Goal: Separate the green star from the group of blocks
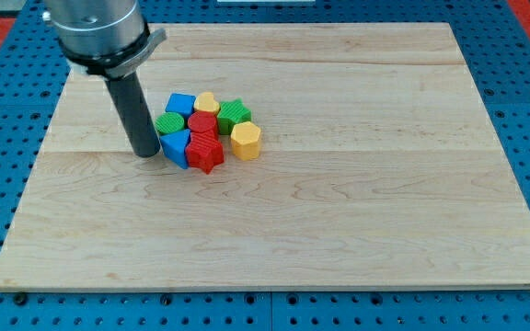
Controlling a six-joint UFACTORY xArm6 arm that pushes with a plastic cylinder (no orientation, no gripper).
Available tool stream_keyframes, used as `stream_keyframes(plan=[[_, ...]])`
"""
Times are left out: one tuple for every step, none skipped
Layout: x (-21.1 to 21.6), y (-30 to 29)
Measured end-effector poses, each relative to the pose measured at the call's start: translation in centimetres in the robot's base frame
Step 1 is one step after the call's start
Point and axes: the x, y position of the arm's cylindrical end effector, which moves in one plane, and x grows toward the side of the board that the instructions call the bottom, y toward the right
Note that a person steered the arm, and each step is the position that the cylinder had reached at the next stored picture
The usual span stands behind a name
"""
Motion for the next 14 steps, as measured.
stream_keyframes(plan=[[-2.1, 0.2], [-2.3, -1.2], [-5.0, 3.0], [-5.0, 8.3], [-5.0, 8.9], [-5.0, 7.1], [-5.2, 10.5], [-5.1, 14.1], [-5.1, 14.1], [-4.1, 15.5], [-3.9, 20.6], [-5.2, 20.8], [-2.9, 20.3], [2.6, 19.9]])
